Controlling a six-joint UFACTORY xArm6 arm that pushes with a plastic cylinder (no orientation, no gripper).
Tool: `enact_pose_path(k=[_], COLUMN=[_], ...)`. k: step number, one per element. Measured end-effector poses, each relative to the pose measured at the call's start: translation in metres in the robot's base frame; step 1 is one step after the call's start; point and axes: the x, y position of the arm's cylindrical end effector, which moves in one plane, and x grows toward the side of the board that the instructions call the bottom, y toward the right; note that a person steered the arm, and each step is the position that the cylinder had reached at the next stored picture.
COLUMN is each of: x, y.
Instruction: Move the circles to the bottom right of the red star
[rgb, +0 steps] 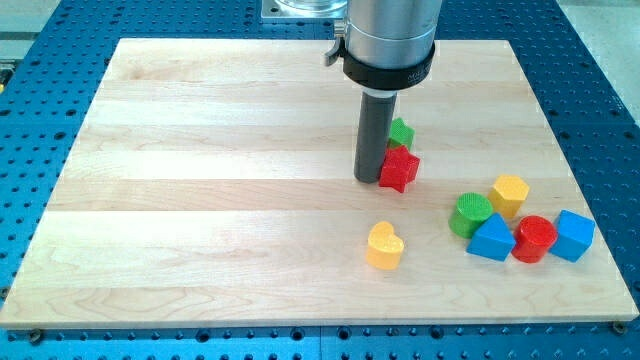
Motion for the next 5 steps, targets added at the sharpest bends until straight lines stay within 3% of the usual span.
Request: enact_pose_path(k=[1, 2, 3, 4, 5], x=[0.014, 0.011, -0.081, -0.150, -0.161], y=[-0.001, -0.042, -0.060, -0.006, 0.089])
